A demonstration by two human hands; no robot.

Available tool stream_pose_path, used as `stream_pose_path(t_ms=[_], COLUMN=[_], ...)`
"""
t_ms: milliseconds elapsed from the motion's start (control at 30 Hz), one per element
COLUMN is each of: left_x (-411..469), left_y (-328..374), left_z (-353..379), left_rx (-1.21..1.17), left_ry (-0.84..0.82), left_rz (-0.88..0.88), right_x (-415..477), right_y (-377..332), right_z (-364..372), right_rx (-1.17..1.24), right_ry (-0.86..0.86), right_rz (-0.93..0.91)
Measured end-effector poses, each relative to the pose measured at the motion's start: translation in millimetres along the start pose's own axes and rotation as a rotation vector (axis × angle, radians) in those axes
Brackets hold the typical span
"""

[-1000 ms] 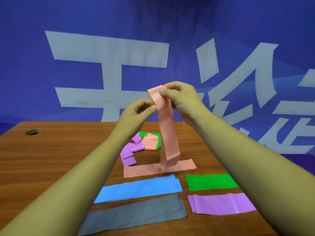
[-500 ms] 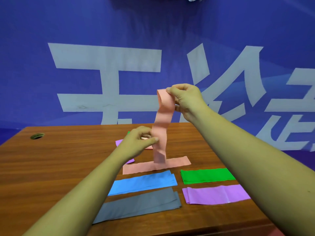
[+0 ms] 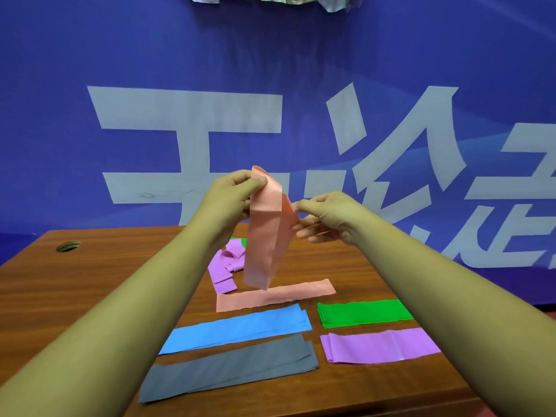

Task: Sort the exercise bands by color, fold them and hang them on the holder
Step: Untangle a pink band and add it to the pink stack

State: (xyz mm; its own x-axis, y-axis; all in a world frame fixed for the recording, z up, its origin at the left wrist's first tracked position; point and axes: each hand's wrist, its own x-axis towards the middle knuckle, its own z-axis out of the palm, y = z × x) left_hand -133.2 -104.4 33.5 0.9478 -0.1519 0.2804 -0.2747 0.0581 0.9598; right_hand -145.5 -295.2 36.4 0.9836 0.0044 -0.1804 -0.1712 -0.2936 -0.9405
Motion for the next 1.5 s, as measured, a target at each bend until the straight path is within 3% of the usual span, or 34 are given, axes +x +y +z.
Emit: stream_pose_path(t_ms=[167,367,500,767,933,1133,1333,1500], left_x=[4.4,6.3,2.3,-0.1,1.1,-3.4,-6.7,-7.6], left_y=[5.3,0.0,-7.6,-14.0,-22.5,-22.1,-26.0,-34.4], left_z=[-1.1,-5.5,-10.1,-15.7,-13.2,-9.7,-3.7,-0.2], left_rx=[-0.245,-0.406,-0.282,-0.037,0.003,0.245,0.274,0.062], left_ry=[-0.031,-0.055,-0.117,-0.200,-0.016,-0.018,0.034,-0.054], left_rz=[-0.049,-0.052,-0.118,-0.087,-0.070,0.145,0.240,0.085], right_x=[-8.2,-10.6,-7.4,-2.5,-5.6,-6.9,-8.5,-8.4], right_y=[-3.8,-1.3,-3.6,-4.2,-6.3,-10.5,-15.9,-22.0], right_z=[6.4,18.8,22.4,25.9,25.0,22.6,15.4,16.2], right_rx=[0.185,0.232,0.140,-0.048,-0.072,-0.033,-0.103,-0.200], right_ry=[-0.029,-0.062,-0.046,0.049,0.140,0.164,0.130,0.120], right_rz=[-0.177,-0.354,-0.424,-0.459,-0.526,-0.529,-0.529,-0.546])
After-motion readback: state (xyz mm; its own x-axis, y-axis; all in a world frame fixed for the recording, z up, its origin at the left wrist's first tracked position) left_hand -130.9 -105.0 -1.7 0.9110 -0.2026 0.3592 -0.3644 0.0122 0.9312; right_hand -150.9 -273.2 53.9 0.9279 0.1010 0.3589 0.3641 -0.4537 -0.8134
